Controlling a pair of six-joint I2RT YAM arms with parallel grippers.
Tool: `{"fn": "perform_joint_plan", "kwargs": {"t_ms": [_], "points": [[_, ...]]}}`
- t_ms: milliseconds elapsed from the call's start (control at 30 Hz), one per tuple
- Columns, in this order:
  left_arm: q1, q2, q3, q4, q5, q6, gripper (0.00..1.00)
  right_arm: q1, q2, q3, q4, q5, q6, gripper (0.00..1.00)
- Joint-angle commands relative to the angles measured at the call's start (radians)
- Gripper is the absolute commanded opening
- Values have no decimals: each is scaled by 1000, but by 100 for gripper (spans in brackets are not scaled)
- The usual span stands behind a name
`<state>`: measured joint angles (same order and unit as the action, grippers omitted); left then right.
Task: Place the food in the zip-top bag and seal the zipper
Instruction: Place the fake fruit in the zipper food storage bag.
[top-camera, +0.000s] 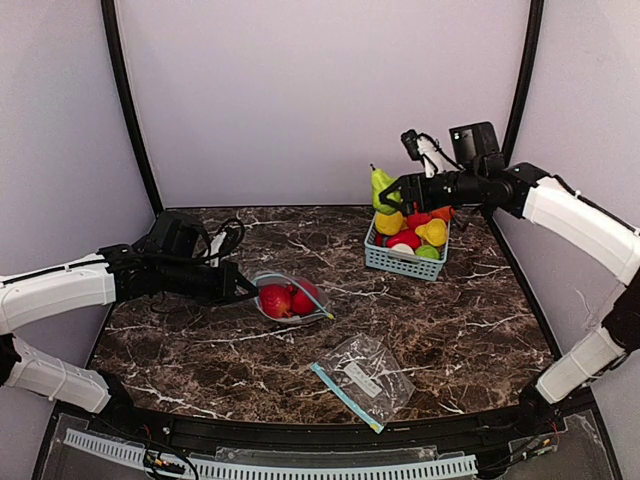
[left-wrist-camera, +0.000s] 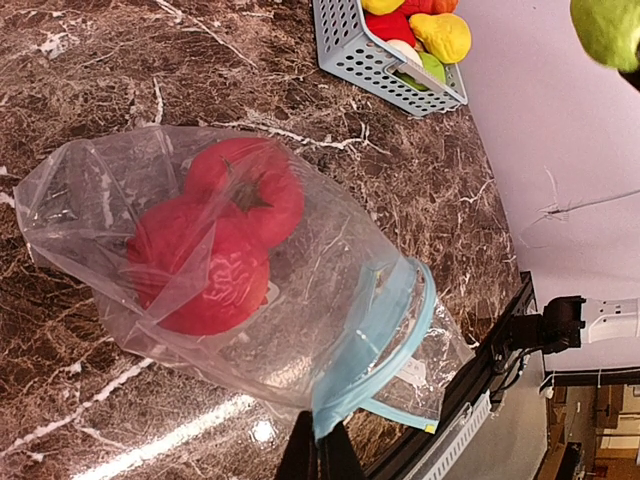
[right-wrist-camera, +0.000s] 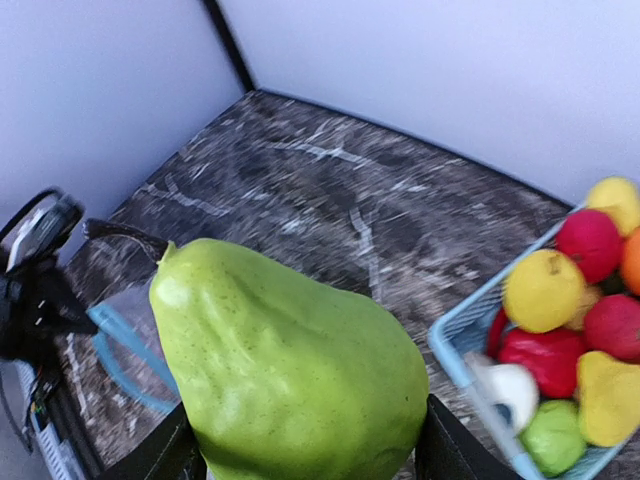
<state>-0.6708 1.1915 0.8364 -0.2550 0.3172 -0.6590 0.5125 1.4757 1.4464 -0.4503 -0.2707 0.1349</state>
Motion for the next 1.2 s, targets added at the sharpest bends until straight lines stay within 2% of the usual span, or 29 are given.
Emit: {"fn": "perform_joint_plan", "kwargs": {"t_ms": [0,133,233,367,600,933,1167], "points": [[7,-29,-5,3,-10,9,1,161,-74,-186,155,-95,102,56],[7,-33,-9,5,-12,8,1,312,-112,-334,312,-100,180,56],[7,-31,-5,6,-11,10,1,386,-89,-377,397,-94,218,56],[7,-23,-1,10,-5,11,1,479,-9,-346,428,-24,196,56],[7,-24,-3,14,-1,9,1,567,198,-195,371,125,119,55],[7,-25,-20,34,6,2,1,580,409,-58,321,279,165,54],[7,-15,-22,36,14,5,1,577,532,75,191,331,171,53]]}}
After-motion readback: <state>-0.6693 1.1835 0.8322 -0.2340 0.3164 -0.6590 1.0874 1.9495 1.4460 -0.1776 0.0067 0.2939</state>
